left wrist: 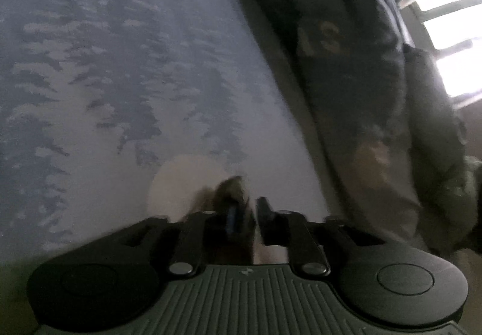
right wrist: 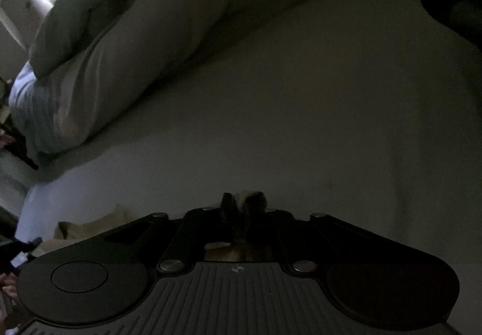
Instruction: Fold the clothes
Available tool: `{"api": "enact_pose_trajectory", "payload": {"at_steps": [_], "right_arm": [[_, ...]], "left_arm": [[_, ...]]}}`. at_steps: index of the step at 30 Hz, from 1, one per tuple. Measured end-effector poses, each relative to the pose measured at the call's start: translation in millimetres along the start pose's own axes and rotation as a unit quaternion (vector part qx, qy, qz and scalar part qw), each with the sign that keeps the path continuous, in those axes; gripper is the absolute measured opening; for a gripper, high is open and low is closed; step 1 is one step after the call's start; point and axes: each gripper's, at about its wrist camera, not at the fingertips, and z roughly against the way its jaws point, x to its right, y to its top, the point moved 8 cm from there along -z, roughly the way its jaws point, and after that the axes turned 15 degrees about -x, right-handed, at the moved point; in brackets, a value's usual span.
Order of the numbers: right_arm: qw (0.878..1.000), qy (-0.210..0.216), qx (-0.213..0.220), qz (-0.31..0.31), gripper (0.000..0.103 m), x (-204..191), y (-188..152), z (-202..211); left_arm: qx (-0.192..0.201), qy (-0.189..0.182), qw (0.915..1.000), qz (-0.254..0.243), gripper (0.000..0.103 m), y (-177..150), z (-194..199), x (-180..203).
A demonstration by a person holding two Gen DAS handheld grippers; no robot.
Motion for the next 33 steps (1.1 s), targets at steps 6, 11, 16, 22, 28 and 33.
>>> {"api": "enact_pose_trajectory", "payload": {"at_steps": [6, 11, 16, 22, 28, 33], "right_arm": [[0.992, -0.055, 0.106, 0.031, 0.092, -29, -5, 50], [0.988, -0.065, 0.124, 0.068, 0.102, -86, -46, 75], [0.989, -0.038, 0.071, 0.121, 0.103, -163, -116, 59], [0.974, -0.081, 0.004, 0.213, 0.103, -243, -166, 7], [0.979, -0.078, -0.054, 0.182, 0.103, -262, -172, -42], [0.978, -0.110, -0.073, 0.162, 0.103, -263, -172, -77]], "left_arm": [[0.049, -0.102, 0.9935, -0.009, 0.103, -15, 53, 14], [0.107, -0.136, 0.9846, -0.022, 0.103, -44, 119, 16], [0.062, -0.163, 0.9806, -0.090, 0.103, -133, 141, 19], [0.019, -0.030, 0.9552, -0.294, 0.103, -212, 131, 22], [-0.001, 0.067, 0.9232, -0.378, 0.103, -245, 135, 20], [-0.018, 0.106, 0.8996, -0.423, 0.103, -253, 123, 12]]}}
